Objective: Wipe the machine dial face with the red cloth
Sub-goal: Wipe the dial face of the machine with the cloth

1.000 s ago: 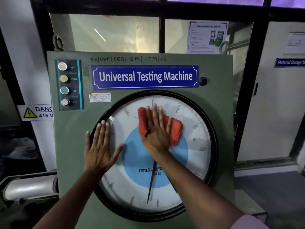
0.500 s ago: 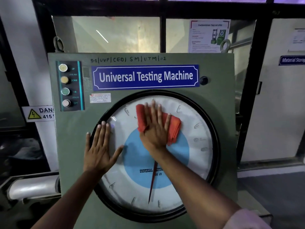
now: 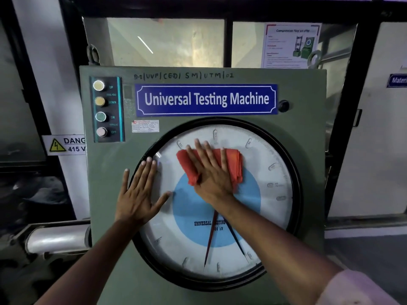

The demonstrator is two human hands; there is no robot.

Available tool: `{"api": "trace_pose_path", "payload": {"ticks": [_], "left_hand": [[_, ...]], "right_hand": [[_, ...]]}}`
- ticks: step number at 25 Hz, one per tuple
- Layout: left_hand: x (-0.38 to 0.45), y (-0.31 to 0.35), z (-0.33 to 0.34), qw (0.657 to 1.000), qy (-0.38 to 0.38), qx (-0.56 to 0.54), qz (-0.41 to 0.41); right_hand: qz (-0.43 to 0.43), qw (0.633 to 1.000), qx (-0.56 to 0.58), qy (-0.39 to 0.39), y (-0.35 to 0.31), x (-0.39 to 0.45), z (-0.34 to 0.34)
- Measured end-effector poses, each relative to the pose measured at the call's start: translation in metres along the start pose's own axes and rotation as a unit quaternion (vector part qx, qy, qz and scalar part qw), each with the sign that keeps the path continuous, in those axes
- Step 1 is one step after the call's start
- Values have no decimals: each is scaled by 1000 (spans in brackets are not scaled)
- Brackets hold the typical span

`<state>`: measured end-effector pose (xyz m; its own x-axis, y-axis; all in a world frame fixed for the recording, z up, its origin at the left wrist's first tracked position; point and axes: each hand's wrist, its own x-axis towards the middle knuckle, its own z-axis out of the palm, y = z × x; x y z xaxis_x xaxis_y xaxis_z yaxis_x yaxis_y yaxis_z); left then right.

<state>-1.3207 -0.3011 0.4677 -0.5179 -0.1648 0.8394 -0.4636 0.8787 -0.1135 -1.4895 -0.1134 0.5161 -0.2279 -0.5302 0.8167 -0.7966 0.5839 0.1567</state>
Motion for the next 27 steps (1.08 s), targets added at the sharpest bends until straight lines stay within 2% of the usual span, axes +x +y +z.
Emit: {"api": "trace_pose_path", "payload": {"ticks": [2, 4, 6, 8, 9, 10, 12, 14, 16, 17, 19, 21, 22, 24, 27], "left_hand": [[0, -2, -3, 1000, -8, 2, 1], [-1, -3, -5, 1000, -13, 9, 2], [0, -3, -7, 999, -29, 12, 3], [-2, -1, -8, 999, -32, 10, -1], [-2, -1, -9, 1000, -29, 9, -3], [0, -1, -10, 1000, -29, 9, -2], [1, -2, -14, 999, -38, 9, 6], [1, -4, -17, 999, -42, 13, 7], [2, -1, -21, 999, -52, 12, 6], [2, -1, -23, 998, -56, 14, 6], [4, -4, -28, 997, -67, 26, 13], [3, -7, -32, 996, -75, 39, 25], [2, -8, -33, 996, -76, 42, 28], [3, -5, -34, 997, -67, 38, 18], [-1, 1, -35, 998, -65, 11, -8]], "right_hand": [[-75, 995, -54, -29, 31, -35, -1], [-81, 991, -96, -43, 67, -44, -9], [-35, 995, -88, -34, 76, -19, -18], [45, 998, -31, -16, 52, 16, -19], [58, 998, -14, -11, 34, 27, -19], [42, 999, -4, -7, 17, 31, -16], [-62, 997, -31, -24, 1, 12, -8], [-176, 981, -70, -47, 23, -10, -7], [-209, 971, -105, -52, 63, -14, -16], [-183, 973, -127, -54, 82, -13, -22], [-62, 990, -118, -43, 104, -4, -29], [68, 997, -45, -4, 86, 7, -26], [100, 995, -16, 12, 63, 12, -21], [60, 998, 9, 26, 13, 19, -11], [-94, 995, -29, -17, -12, 15, -4]]}}
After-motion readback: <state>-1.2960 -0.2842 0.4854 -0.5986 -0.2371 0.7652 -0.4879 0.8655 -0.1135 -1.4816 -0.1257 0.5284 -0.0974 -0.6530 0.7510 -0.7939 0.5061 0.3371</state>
